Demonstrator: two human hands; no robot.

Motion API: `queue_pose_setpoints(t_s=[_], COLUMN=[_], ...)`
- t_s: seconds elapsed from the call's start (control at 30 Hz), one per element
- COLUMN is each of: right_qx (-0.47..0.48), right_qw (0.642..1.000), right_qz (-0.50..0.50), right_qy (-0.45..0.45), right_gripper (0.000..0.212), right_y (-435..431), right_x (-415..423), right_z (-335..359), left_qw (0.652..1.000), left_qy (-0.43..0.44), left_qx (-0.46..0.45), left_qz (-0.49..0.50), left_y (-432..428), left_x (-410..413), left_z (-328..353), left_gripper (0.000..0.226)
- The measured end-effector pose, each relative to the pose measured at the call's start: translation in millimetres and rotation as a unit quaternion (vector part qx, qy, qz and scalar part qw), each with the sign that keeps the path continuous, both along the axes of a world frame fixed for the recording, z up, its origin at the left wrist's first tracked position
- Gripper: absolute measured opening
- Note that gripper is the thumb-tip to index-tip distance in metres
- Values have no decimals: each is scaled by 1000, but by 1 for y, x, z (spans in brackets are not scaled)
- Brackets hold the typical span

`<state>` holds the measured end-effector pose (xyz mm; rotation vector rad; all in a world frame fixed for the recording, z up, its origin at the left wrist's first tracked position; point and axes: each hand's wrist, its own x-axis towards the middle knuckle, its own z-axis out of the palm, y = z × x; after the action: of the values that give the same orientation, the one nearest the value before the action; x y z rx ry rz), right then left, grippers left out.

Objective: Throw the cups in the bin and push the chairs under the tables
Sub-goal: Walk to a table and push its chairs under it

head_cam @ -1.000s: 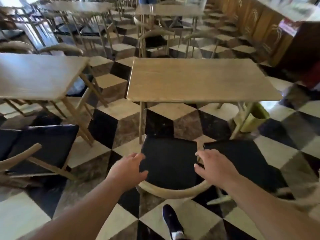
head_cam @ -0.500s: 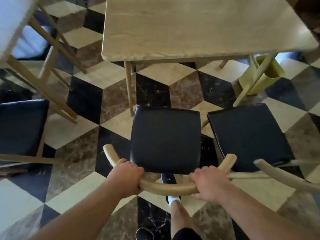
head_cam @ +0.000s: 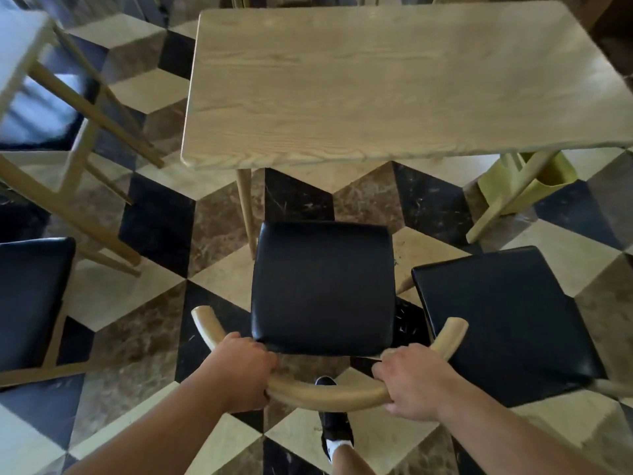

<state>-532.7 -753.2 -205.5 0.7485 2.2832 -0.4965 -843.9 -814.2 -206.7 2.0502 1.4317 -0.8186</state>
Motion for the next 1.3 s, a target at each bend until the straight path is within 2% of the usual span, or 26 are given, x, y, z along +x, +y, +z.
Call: queue_pose_setpoints(t_s=[0.37, 0.73, 1.07, 1.3], right_qx=[8, 20, 71, 75], right_qw=[1000, 999, 997, 997], right_qz=[10, 31, 23, 0], right_qy=[10, 9, 12, 10], right_gripper=[34, 40, 35, 28], right_y=[104, 196, 272, 301], right_x=[-15, -27, -44, -51], right_z=[-1, 7, 1, -1], left_qw=[1000, 1000, 998, 997], left_qy=[2, 5, 11, 42], left_qx=[5, 8, 8, 13], left_qz=[14, 28, 60, 56], left_y=[98, 177, 250, 278], left_x=[-12, -19, -31, -34], left_z=[0, -5, -4, -8], left_gripper=[37, 34, 37, 26])
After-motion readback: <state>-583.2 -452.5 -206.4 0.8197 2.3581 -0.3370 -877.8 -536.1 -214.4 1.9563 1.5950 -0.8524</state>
